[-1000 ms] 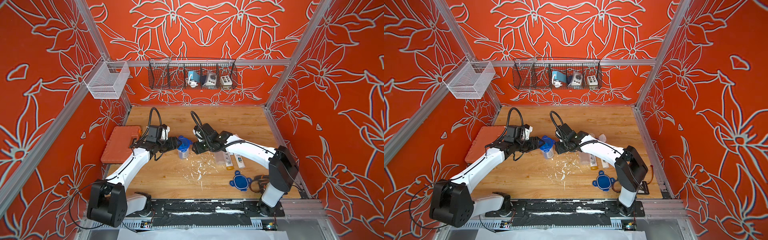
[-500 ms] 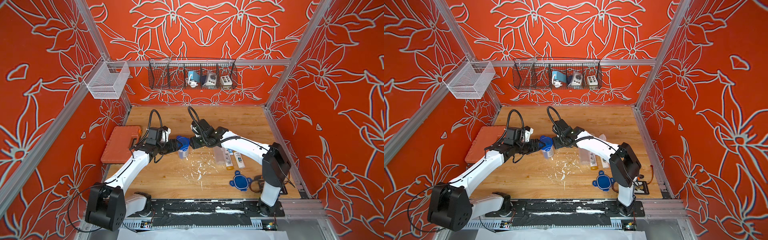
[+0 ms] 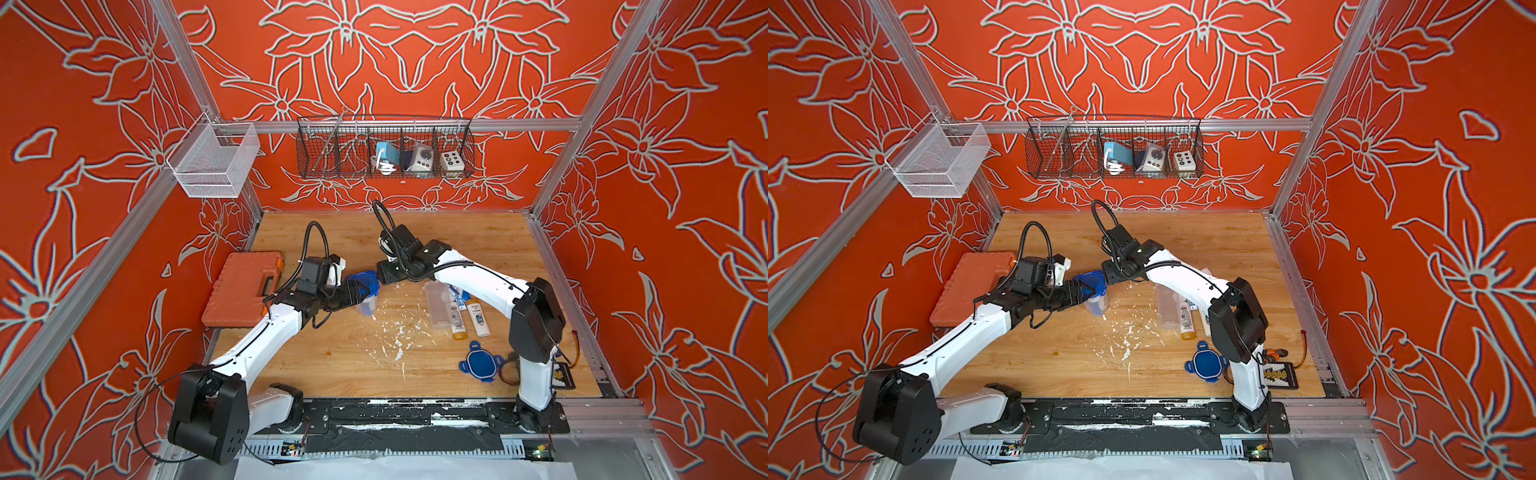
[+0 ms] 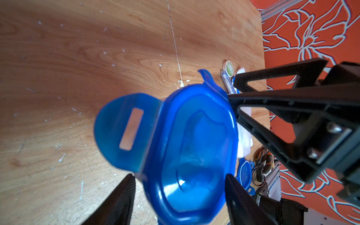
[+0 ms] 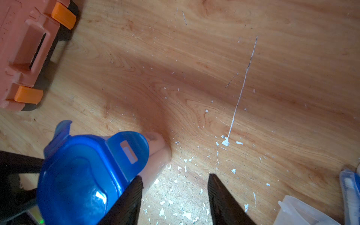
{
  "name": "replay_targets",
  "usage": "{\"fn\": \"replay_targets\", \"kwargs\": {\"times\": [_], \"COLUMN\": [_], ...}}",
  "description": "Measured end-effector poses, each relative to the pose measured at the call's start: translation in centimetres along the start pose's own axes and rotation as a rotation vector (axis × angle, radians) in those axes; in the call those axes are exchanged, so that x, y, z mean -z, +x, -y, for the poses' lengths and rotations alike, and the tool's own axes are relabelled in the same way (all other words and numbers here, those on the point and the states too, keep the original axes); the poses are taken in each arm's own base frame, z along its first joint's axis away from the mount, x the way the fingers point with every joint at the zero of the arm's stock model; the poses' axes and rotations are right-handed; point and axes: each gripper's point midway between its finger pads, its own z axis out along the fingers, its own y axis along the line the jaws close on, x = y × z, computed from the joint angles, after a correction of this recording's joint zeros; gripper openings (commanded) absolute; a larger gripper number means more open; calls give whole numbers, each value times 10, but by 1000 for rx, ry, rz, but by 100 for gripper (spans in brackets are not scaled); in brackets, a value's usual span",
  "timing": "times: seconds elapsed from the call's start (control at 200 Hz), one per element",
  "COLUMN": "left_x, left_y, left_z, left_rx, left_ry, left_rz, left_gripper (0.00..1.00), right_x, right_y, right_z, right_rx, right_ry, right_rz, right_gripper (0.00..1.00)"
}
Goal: Take out toiletry kits
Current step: Adjust the container at the center of the board.
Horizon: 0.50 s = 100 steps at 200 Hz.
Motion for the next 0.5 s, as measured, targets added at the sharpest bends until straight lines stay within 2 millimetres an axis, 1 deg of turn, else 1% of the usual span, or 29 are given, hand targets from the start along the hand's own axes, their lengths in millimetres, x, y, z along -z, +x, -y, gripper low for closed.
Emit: {"fn": "replay_targets", "kwargs": {"times": [0.18,0.31,0.345,0.4,0.465,0.5], "left_x": [-2,0,3,11,24,32], "left_y": [1,3,3,3,0,-4], "left_z": [1,2,2,2,3,5], "left_rx": [18,24,26,24,14,6], "left_ry": [4,-12,-26,-50,-73,-85], "left_rz": [-4,-18,-16,-1,35,63], "left_gripper": [71,73,74,75,77,77], "right_x": [-2,3,9,23,48,62], "right_y": [3,8,10,13,11,9], "right_z": [3,14,17,24,32,32], "right_rx": [3,17,19,16,5,-1], "right_ry": [5,44,49,52,39,16], "right_rz": [-17,-30,-29,-24,6,28], "right_gripper": [54,54,54,54,54,53]}}
